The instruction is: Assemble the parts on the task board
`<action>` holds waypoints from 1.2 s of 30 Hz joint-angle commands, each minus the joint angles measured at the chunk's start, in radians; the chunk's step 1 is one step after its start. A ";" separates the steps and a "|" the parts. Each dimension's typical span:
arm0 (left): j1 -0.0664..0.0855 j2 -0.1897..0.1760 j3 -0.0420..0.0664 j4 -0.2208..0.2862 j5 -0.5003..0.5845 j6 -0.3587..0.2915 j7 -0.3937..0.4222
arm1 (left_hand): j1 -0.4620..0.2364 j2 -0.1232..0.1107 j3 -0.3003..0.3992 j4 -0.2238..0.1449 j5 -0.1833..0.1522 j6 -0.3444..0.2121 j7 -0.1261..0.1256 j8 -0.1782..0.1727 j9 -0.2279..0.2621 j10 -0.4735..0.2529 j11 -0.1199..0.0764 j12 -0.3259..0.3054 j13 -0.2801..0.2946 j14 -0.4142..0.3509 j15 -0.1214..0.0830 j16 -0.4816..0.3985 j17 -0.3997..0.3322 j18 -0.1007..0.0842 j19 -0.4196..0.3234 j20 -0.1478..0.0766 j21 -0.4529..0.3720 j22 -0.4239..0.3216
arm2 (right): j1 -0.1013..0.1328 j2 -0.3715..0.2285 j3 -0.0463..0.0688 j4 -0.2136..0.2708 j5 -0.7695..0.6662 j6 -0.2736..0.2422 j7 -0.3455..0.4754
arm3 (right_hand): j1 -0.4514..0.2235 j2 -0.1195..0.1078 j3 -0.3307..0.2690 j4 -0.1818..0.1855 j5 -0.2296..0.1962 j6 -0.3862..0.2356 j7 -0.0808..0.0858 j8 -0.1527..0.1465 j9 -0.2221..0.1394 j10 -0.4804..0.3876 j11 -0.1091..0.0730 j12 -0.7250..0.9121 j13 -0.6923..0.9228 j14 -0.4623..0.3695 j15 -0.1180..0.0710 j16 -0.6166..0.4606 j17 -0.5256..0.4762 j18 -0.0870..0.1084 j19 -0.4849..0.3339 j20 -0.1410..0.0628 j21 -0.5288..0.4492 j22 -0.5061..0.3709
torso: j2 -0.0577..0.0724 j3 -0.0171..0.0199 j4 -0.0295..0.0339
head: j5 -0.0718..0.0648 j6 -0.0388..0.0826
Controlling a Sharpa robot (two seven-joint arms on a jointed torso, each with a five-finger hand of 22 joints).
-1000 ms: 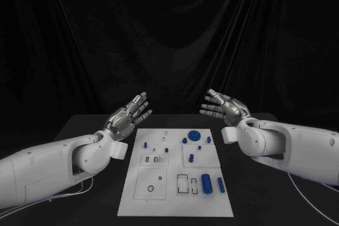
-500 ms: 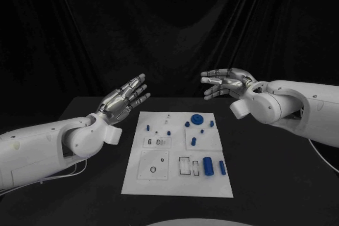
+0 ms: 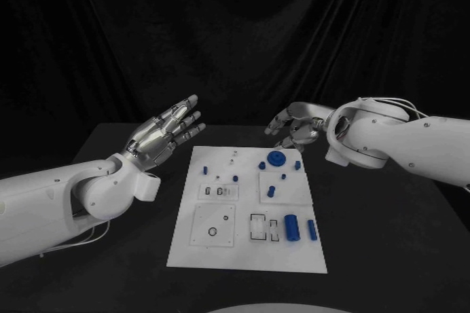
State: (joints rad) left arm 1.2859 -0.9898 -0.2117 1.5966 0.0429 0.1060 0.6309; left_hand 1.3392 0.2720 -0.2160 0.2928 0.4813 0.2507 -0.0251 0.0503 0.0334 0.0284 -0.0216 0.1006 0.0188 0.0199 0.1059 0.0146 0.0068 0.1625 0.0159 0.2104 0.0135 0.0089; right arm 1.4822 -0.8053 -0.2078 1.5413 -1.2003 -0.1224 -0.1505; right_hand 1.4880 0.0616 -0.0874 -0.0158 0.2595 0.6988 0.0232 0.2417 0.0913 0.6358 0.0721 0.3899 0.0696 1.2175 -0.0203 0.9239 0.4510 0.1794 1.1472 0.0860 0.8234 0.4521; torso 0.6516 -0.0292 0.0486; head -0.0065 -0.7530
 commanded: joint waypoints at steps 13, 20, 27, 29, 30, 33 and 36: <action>0.003 0.014 0.000 -0.031 -0.031 0.044 0.038 | 0.047 0.002 0.013 -0.014 0.047 0.012 0.017 0.005 0.001 0.003 0.005 -0.001 0.001 -0.008 0.004 -0.002 -0.001 0.001 -0.015 -0.009 -0.013 -0.008 | -0.020 0.007 0.001 -0.010 -0.649 0.009 0.015 | -0.035 -0.041 0.091 0.002 0.005 0.113 0.028 -0.028 0.035 0.136 -0.015 -0.031 -0.004 0.194 -0.031 0.198 0.252 -0.043 0.159 -0.030 0.295 0.382 | 0.088 -0.0358 0.0706 | -0.091 0.096; 0.003 0.009 0.000 -0.033 -0.031 0.050 0.037 | 0.053 0.001 0.016 -0.015 0.054 0.012 0.019 0.005 0.001 0.002 0.005 -0.002 0.000 -0.008 0.004 -0.003 -0.001 0.001 -0.015 -0.009 -0.012 -0.008 | -0.042 0.022 0.001 -0.033 -0.671 0.012 0.027 | -0.063 -0.062 0.108 0.017 -0.026 0.135 0.005 -0.046 0.039 0.164 -0.026 -0.067 -0.003 0.215 -0.039 0.215 0.289 -0.049 0.171 -0.037 0.327 0.432 | 0.102 -0.0461 0.0816 | -0.101 0.100; 0.003 0.010 0.000 -0.035 -0.031 0.058 0.036 | 0.063 0.000 0.020 -0.018 0.061 0.010 0.017 0.003 0.001 0.000 0.012 -0.007 0.000 -0.009 0.004 -0.003 -0.002 0.002 -0.014 -0.008 -0.012 -0.008 | -0.065 0.040 0.001 -0.064 -0.677 0.015 0.046 | -0.107 -0.101 0.112 0.058 -0.110 0.157 -0.004 -0.056 0.059 0.204 -0.028 -0.078 0.005 0.216 -0.040 0.210 0.291 -0.049 0.164 -0.038 0.329 0.447 | 0.106 -0.0531 0.0975 | -0.114 0.101; 0.003 0.009 0.000 -0.035 -0.031 0.059 0.036 | 0.063 0.000 0.020 -0.018 0.061 0.010 0.017 0.003 0.001 0.000 0.012 -0.007 0.000 -0.009 0.004 -0.003 -0.002 0.002 -0.014 -0.008 -0.012 -0.008 | -0.066 0.039 0.001 -0.063 -0.677 0.019 0.051 | -0.112 -0.109 0.114 0.065 -0.118 0.155 -0.007 -0.059 0.061 0.203 -0.030 -0.081 0.005 0.215 -0.040 0.207 0.288 -0.048 0.162 -0.038 0.327 0.446 | 0.105 -0.0528 0.0973 | -0.112 0.098; 0.003 0.009 0.000 -0.036 -0.031 0.059 0.035 | 0.064 0.000 0.021 -0.018 0.062 0.009 0.017 0.003 0.000 -0.001 0.014 -0.008 0.000 -0.009 0.004 -0.004 -0.002 0.002 -0.014 -0.008 -0.012 -0.008 | -0.067 0.038 0.001 -0.062 -0.677 0.022 0.055 | -0.112 -0.112 0.116 0.067 -0.117 0.151 -0.008 -0.062 0.061 0.201 -0.030 -0.082 0.005 0.214 -0.040 0.207 0.288 -0.048 0.161 -0.038 0.326 0.445 | 0.105 -0.0528 0.0966 | -0.111 0.096; 0.003 0.009 0.000 -0.039 -0.031 0.061 0.035 | 0.064 0.000 0.021 -0.018 0.062 0.009 0.017 0.003 0.000 -0.001 0.014 -0.008 0.000 -0.009 0.004 -0.004 -0.002 0.002 -0.014 -0.008 -0.012 -0.007 | -0.069 0.037 0.001 -0.062 -0.677 0.031 0.063 | -0.108 -0.118 0.126 0.072 -0.107 0.141 -0.017 -0.070 0.062 0.196 -0.032 -0.088 0.006 0.210 -0.041 0.203 0.285 -0.046 0.154 -0.038 0.319 0.438 | 0.103 -0.0545 0.0940 | -0.107 0.092; 0.003 0.011 0.000 -0.043 -0.031 0.064 0.035 | 0.065 0.000 0.021 -0.018 0.062 0.009 0.017 0.003 0.000 -0.001 0.017 -0.009 -0.001 -0.009 0.004 -0.003 -0.002 0.002 -0.014 -0.008 -0.011 -0.007 | -0.071 0.038 0.001 -0.067 -0.678 0.036 0.069 | -0.104 -0.123 0.134 0.075 -0.094 0.135 -0.020 -0.076 0.064 0.190 -0.032 -0.094 0.006 0.207 -0.041 0.199 0.281 -0.046 0.150 -0.038 0.314 0.436 | 0.103 -0.0567 0.0922 | -0.107 0.090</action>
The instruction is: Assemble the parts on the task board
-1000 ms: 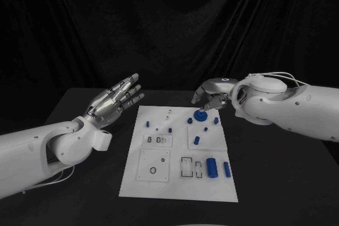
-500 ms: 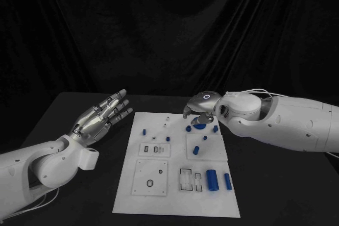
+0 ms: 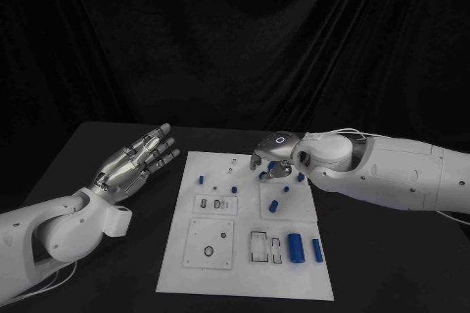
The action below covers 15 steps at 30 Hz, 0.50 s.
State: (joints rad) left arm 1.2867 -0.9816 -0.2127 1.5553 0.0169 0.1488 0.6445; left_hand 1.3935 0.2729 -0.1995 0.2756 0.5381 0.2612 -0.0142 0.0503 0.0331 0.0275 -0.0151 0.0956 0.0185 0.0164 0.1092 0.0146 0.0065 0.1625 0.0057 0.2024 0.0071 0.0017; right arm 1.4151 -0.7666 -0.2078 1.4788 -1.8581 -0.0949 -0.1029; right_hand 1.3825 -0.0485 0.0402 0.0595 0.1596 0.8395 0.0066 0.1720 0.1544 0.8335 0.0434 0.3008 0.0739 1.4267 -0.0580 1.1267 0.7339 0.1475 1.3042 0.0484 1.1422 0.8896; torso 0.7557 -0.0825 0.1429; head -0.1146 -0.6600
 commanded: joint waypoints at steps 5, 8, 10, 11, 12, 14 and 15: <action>0.003 0.009 0.001 -0.006 -0.005 0.027 0.019 | 0.012 -0.001 0.006 0.000 0.006 -0.001 0.008 0.003 0.001 -0.001 0.013 -0.004 0.000 -0.005 0.002 -0.003 -0.001 0.002 -0.003 0.001 -0.004 0.000 | -0.009 0.000 0.001 -0.017 -0.020 0.001 0.031 | 0.021 -0.015 0.036 -0.004 0.098 -0.015 -0.007 -0.019 0.008 -0.008 0.000 -0.015 0.005 -0.008 -0.001 -0.007 -0.002 -0.012 -0.014 0.001 -0.012 0.000 | -0.003 -0.0028 -0.0001 | -0.003 -0.008; 0.003 0.011 0.001 -0.008 -0.005 0.031 0.018 | 0.015 -0.001 0.007 -0.001 0.009 0.002 0.013 0.003 0.001 -0.001 0.015 -0.005 0.000 -0.005 0.002 -0.003 -0.001 0.003 -0.003 0.002 -0.004 0.001 | -0.012 0.000 0.001 -0.022 -0.020 0.000 0.033 | 0.029 -0.016 0.051 -0.010 0.150 -0.012 -0.006 -0.022 0.012 -0.004 0.001 -0.019 0.006 -0.010 -0.001 -0.008 -0.003 -0.013 -0.015 0.001 -0.012 0.005 | -0.004 -0.0031 0.0008 | -0.003 -0.010; 0.003 0.012 0.001 -0.010 -0.005 0.033 0.017 | 0.017 0.000 0.008 -0.001 0.011 0.003 0.015 0.003 0.002 -0.001 0.015 -0.005 0.000 -0.005 0.003 -0.003 -0.001 0.003 -0.002 0.003 -0.004 0.001 | -0.015 0.000 0.001 -0.026 -0.020 -0.002 0.034 | 0.029 -0.016 0.053 -0.010 0.154 -0.010 -0.006 -0.021 0.012 -0.003 0.000 -0.019 0.006 -0.010 -0.001 -0.008 -0.002 -0.012 -0.015 0.001 -0.012 0.004 | -0.004 -0.0029 0.0011 | -0.003 -0.011; 0.003 0.012 0.001 -0.011 -0.005 0.034 0.016 | 0.017 0.000 0.009 -0.002 0.011 0.003 0.016 0.003 0.002 -0.001 0.016 -0.005 0.000 -0.005 0.003 -0.003 -0.001 0.003 -0.002 0.003 -0.003 0.001 | -0.017 -0.001 0.001 -0.028 -0.020 -0.002 0.034 | 0.028 -0.015 0.055 -0.010 0.157 -0.008 -0.005 -0.021 0.013 -0.001 0.001 -0.019 0.006 -0.010 -0.001 -0.009 -0.003 -0.012 -0.016 0.001 -0.013 0.004 | -0.005 -0.0034 0.0003 | -0.002 -0.014; 0.003 0.012 0.001 -0.012 -0.005 0.034 0.016 | 0.017 0.000 0.009 -0.002 0.011 0.003 0.016 0.003 0.002 -0.001 0.016 -0.005 0.000 -0.005 0.003 -0.003 -0.001 0.003 -0.002 0.003 -0.003 0.001 | -0.018 -0.001 0.001 -0.029 -0.020 -0.003 0.035 | 0.029 -0.015 0.057 -0.011 0.161 -0.006 -0.004 -0.020 0.014 0.001 0.001 -0.018 0.007 -0.010 -0.001 -0.008 -0.002 -0.012 -0.016 0.002 -0.013 0.005 | -0.005 -0.0033 0.0004 | -0.002 -0.015; 0.003 0.013 0.001 -0.013 -0.005 0.036 0.014 | 0.019 0.000 0.010 -0.002 0.013 0.006 0.019 0.004 0.002 -0.001 0.017 -0.005 0.000 -0.005 0.003 -0.003 -0.001 0.003 -0.002 0.004 -0.003 0.001 | -0.022 -0.001 0.001 -0.034 -0.020 -0.004 0.036 | 0.027 -0.019 0.072 -0.012 0.201 -0.001 -0.003 -0.022 0.018 0.012 0.002 -0.019 0.008 -0.010 -0.001 -0.008 0.000 -0.012 -0.017 0.002 -0.013 0.009 | -0.006 -0.0038 -0.0012 | 0.000 -0.018; 0.003 0.013 0.001 -0.014 -0.005 0.037 0.014 | 0.019 0.000 0.010 -0.002 0.013 0.006 0.019 0.004 0.002 -0.001 0.017 -0.005 0.000 -0.005 0.003 -0.003 -0.001 0.003 -0.002 0.004 -0.003 0.001 | -0.024 -0.001 0.001 -0.037 -0.020 -0.005 0.037 | 0.025 -0.021 0.077 -0.012 0.211 0.001 -0.003 -0.023 0.019 0.015 0.001 -0.019 0.009 -0.010 0.000 -0.009 -0.001 -0.012 -0.017 0.002 -0.014 0.011 | -0.006 -0.0039 -0.0018 | 0.001 -0.018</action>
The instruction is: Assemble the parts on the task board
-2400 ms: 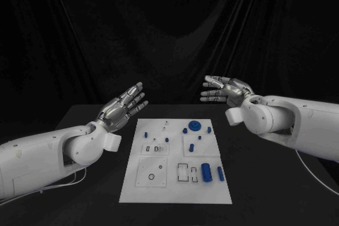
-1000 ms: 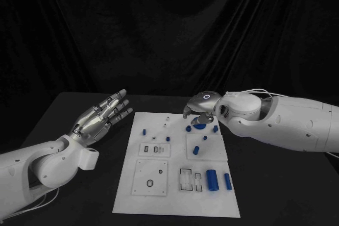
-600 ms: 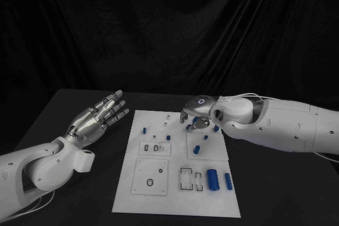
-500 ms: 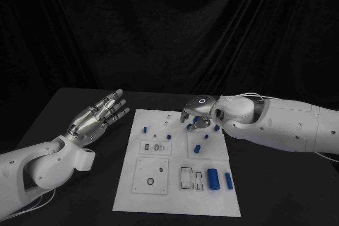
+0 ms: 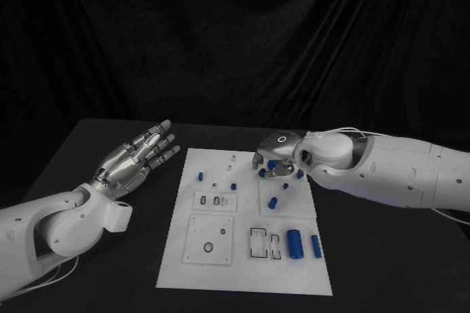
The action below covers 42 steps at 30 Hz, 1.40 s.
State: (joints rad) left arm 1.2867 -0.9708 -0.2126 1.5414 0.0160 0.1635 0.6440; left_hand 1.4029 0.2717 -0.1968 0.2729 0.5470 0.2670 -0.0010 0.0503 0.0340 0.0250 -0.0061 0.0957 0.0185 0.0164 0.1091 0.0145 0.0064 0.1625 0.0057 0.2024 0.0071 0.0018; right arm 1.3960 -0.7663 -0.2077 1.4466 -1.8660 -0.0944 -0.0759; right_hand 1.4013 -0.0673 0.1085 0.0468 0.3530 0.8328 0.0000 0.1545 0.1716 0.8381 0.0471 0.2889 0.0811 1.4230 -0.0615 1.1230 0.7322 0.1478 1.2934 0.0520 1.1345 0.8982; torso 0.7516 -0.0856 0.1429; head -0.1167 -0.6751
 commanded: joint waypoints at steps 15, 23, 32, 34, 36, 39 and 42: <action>0.002 0.006 0.001 -0.010 -0.004 0.036 -0.003 | 0.024 -0.002 0.016 -0.008 0.019 0.061 0.039 0.022 0.009 0.001 0.013 -0.005 0.000 -0.005 0.006 -0.003 -0.001 0.005 -0.001 0.008 -0.003 0.001 | -0.032 0.017 0.001 -0.054 -0.012 -0.065 0.044 | -0.006 -0.023 0.103 0.003 0.077 0.059 0.014 0.007 0.028 0.065 -0.006 -0.003 0.007 -0.015 0.002 -0.011 -0.001 -0.012 -0.015 -0.003 -0.012 0.016 | -0.004 -0.0030 -0.0003 | 0.007 -0.015; 0.002 0.009 0.001 -0.017 -0.004 0.043 -0.016 | 0.027 0.000 0.020 -0.008 0.022 0.087 0.047 0.032 0.012 0.001 0.018 -0.005 0.000 -0.005 0.007 -0.003 -0.001 0.005 -0.001 0.009 -0.003 0.001 | -0.051 0.026 0.001 -0.080 -0.012 -0.127 0.083 | 0.001 -0.025 0.161 0.002 0.076 0.153 0.036 0.065 0.084 0.133 -0.027 0.013 0.011 -0.012 -0.011 -0.007 0.009 -0.014 -0.012 -0.011 -0.005 0.038 | -0.004 -0.0034 -0.0003 | 0.006 -0.020; 0.002 0.013 0.001 -0.025 -0.004 0.053 -0.031 | 0.037 0.004 0.032 -0.015 0.035 0.099 0.053 0.040 0.013 0.003 0.026 -0.001 0.001 -0.004 0.009 -0.002 -0.001 0.005 -0.001 0.010 -0.003 0.001 | -0.065 0.036 0.001 -0.110 -0.012 -0.186 0.123 | 0.029 -0.021 0.201 -0.017 0.076 0.192 0.053 0.106 0.145 0.211 -0.039 0.018 0.012 -0.018 -0.020 -0.018 -0.002 -0.016 -0.015 -0.022 -0.004 0.051 | -0.006 -0.0045 -0.0008 | 0.011 -0.025; 0.002 0.012 0.001 -0.026 -0.004 0.055 -0.033 | 0.041 0.004 0.036 -0.018 0.039 0.103 0.056 0.043 0.013 0.005 0.029 0.001 0.002 -0.004 0.009 -0.002 0.000 0.005 -0.001 0.011 -0.003 0.001 | -0.066 0.036 0.001 -0.111 -0.009 -0.195 0.127 | 0.032 -0.019 0.205 -0.019 0.077 0.194 0.056 0.109 0.151 0.220 -0.037 0.018 0.012 -0.019 -0.019 -0.021 -0.005 -0.016 -0.015 -0.022 -0.004 0.054 | -0.007 -0.0046 -0.0019 | 0.015 -0.026; 0.002 0.010 0.001 -0.027 -0.004 0.056 -0.036 | 0.042 0.004 0.036 -0.019 0.040 0.103 0.057 0.043 0.013 0.005 0.030 0.001 0.002 -0.004 0.009 -0.002 0.000 0.005 -0.001 0.011 -0.003 0.001 | -0.067 0.035 0.001 -0.110 0.004 -0.206 0.131 | 0.035 -0.021 0.211 -0.021 0.078 0.190 0.057 0.109 0.158 0.228 -0.036 0.014 0.011 -0.021 -0.018 -0.024 -0.007 -0.017 -0.016 -0.021 -0.003 0.057 | -0.007 -0.0049 -0.0035 | 0.017 -0.028; 0.002 0.008 0.001 -0.028 -0.004 0.056 -0.040 | 0.045 0.003 0.040 -0.023 0.045 0.107 0.059 0.046 0.013 0.006 0.032 0.002 0.002 -0.004 0.009 -0.002 -0.001 0.005 -0.001 0.011 -0.003 0.001 | -0.066 0.029 0.001 -0.100 0.035 -0.218 0.134 | 0.037 -0.024 0.216 -0.023 0.078 0.184 0.058 0.108 0.164 0.232 -0.035 0.008 0.009 -0.023 -0.017 -0.029 -0.014 -0.017 -0.017 -0.020 -0.004 0.059 | -0.007 -0.0048 -0.0028 | 0.018 -0.028; 0.002 0.008 0.001 -0.032 -0.004 0.058 -0.044 | 0.048 0.002 0.042 -0.026 0.049 0.110 0.060 0.047 0.014 0.007 0.033 0.004 0.002 -0.004 0.008 -0.002 0.000 0.005 0.000 0.011 -0.002 0.002 | -0.060 0.024 0.001 -0.086 0.051 -0.227 0.135 | 0.039 -0.027 0.224 -0.024 0.074 0.181 0.065 0.109 0.176 0.238 -0.028 -0.004 0.004 -0.035 -0.013 -0.051 -0.044 -0.016 -0.027 -0.017 -0.012 0.054 | -0.007 -0.0040 -0.0001 | 0.017 -0.029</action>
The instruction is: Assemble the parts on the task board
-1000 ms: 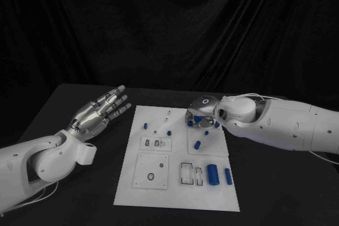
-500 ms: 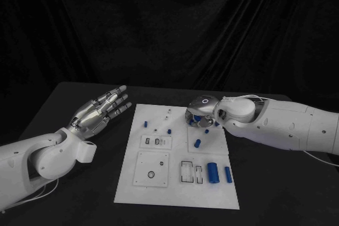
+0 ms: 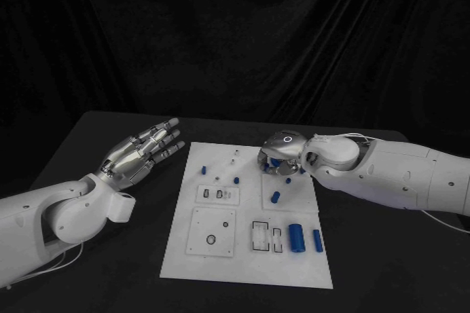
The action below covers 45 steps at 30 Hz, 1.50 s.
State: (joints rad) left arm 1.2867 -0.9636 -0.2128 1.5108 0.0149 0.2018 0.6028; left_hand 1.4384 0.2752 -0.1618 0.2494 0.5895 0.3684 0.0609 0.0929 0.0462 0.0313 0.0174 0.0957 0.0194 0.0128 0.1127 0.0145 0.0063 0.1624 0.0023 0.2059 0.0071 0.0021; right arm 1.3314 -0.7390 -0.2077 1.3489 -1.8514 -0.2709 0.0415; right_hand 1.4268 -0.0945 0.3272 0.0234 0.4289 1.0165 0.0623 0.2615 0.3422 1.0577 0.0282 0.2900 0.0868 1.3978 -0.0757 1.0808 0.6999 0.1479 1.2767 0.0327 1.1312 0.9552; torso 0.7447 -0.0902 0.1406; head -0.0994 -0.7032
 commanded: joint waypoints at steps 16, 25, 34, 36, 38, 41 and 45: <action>0.002 0.010 0.001 -0.019 -0.003 0.033 -0.021 | 0.016 -0.003 0.011 -0.007 0.014 0.014 0.000 0.008 0.002 0.002 0.011 0.006 0.002 0.000 0.003 -0.002 0.000 0.006 0.004 0.007 -0.002 0.002 | 0.071 0.072 0.001 -0.017 0.084 -0.051 0.031 | 0.013 -0.004 0.015 0.004 -0.035 -0.006 0.012 0.001 0.028 0.057 -0.003 -0.021 -0.004 -0.008 0.006 -0.011 -0.005 -0.019 -0.007 0.007 0.001 0.021 | -0.001 -0.0020 0.0002 | 0.003 -0.016; 0.002 0.016 0.001 -0.027 -0.003 0.028 -0.017 | 0.018 -0.006 0.013 -0.010 0.019 0.018 0.001 0.011 0.002 0.003 0.013 0.008 0.002 0.000 0.002 -0.002 0.000 0.007 0.004 0.007 -0.002 0.002 | 0.075 0.151 0.001 -0.105 0.089 -0.039 0.044 | 0.014 -0.004 0.019 0.005 -0.040 -0.017 0.012 -0.007 0.031 0.058 -0.002 -0.030 -0.006 -0.009 0.007 -0.012 -0.004 -0.020 -0.007 0.008 0.004 0.029 | 0.001 -0.0020 0.0039 | -0.001 -0.022; 0.002 0.022 0.001 -0.027 -0.003 0.027 -0.012 | 0.019 -0.008 0.014 -0.013 0.022 0.020 0.001 0.012 0.003 0.003 0.013 0.007 0.002 -0.001 0.000 -0.003 -0.001 0.008 0.004 0.006 -0.002 0.002 | 0.073 0.211 0.001 -0.195 0.090 -0.055 0.055 | 0.017 -0.004 0.024 0.004 -0.038 -0.024 0.014 -0.013 0.032 0.059 0.000 -0.037 -0.007 -0.012 0.009 -0.012 -0.002 -0.021 -0.009 0.010 0.005 0.033 | 0.010 -0.0042 0.0100 | -0.009 -0.021; 0.002 0.022 0.001 -0.027 -0.003 0.027 -0.012 | 0.019 -0.008 0.014 -0.013 0.022 0.020 0.001 0.012 0.003 0.003 0.013 0.007 0.002 -0.001 0.000 -0.003 -0.001 0.008 0.004 0.006 -0.002 0.002 | 0.072 0.218 0.001 -0.208 0.090 -0.064 0.056 | 0.017 -0.004 0.024 0.004 -0.038 -0.024 0.014 -0.013 0.032 0.059 0.000 -0.037 -0.007 -0.011 0.009 -0.012 -0.001 -0.021 -0.008 0.010 0.005 0.034 | 0.013 -0.0045 0.0128 | -0.014 -0.021; 0.002 0.022 0.001 -0.027 -0.003 0.027 -0.012 | 0.019 -0.008 0.014 -0.013 0.022 0.020 0.001 0.012 0.003 0.003 0.013 0.007 0.002 -0.001 0.000 -0.003 -0.001 0.008 0.004 0.006 -0.002 0.002 | 0.072 0.221 0.001 -0.216 0.090 -0.066 0.057 | 0.017 -0.004 0.024 0.003 -0.038 -0.024 0.014 -0.013 0.032 0.059 0.000 -0.037 -0.007 -0.011 0.009 -0.011 0.001 -0.021 -0.008 0.010 0.005 0.034 | 0.015 -0.0045 0.0159 | -0.020 -0.019; 0.002 0.021 0.001 -0.027 -0.003 0.026 -0.011 | 0.019 -0.008 0.014 -0.013 0.022 0.020 0.001 0.012 0.003 0.003 0.013 0.007 0.002 -0.001 0.000 -0.003 -0.001 0.008 0.004 0.006 -0.002 0.002 | 0.072 0.224 0.001 -0.224 0.090 -0.063 0.056 | 0.018 -0.005 0.024 0.003 -0.038 -0.025 0.014 -0.014 0.032 0.060 0.000 -0.037 -0.007 -0.012 0.009 -0.011 0.000 -0.021 -0.008 0.010 0.006 0.036 | 0.018 -0.0035 0.0170 | -0.024 -0.017; 0.002 0.022 0.001 -0.028 -0.003 0.027 -0.011 | 0.020 -0.008 0.014 -0.013 0.024 0.021 0.001 0.013 0.003 0.003 0.013 0.008 0.002 0.000 -0.001 -0.002 0.000 0.008 0.004 0.005 -0.001 0.002 | 0.072 0.225 0.001 -0.229 0.090 -0.051 0.055 | 0.018 -0.007 0.026 0.003 -0.039 -0.030 0.014 -0.019 0.032 0.059 0.001 -0.042 -0.008 -0.015 0.010 -0.014 -0.004 -0.021 -0.010 0.011 0.005 0.037 | 0.024 -0.0043 0.0184 | -0.026 -0.012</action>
State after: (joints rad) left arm 1.2867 -0.9433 -0.2129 1.4821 0.0142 0.2169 0.5766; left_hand 1.4461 0.2676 -0.1496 0.2371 0.6078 0.3825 0.0608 0.1008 0.0478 0.0375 0.0234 0.0998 0.0201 0.0129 0.1126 0.0145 0.0063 0.1624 0.0061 0.2096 0.0071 0.0029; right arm 1.4037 -0.5144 -0.2075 1.1216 -1.7610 -0.3148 0.0937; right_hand 1.4370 -0.0979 0.3455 0.0250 0.3893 0.9931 0.0782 0.2483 0.3732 1.0841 0.0544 0.2537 0.0769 1.3885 -0.0663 1.0715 0.6976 0.1390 1.2667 0.0394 1.1308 0.9907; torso 0.7635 -0.0942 0.1570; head -0.1237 -0.7169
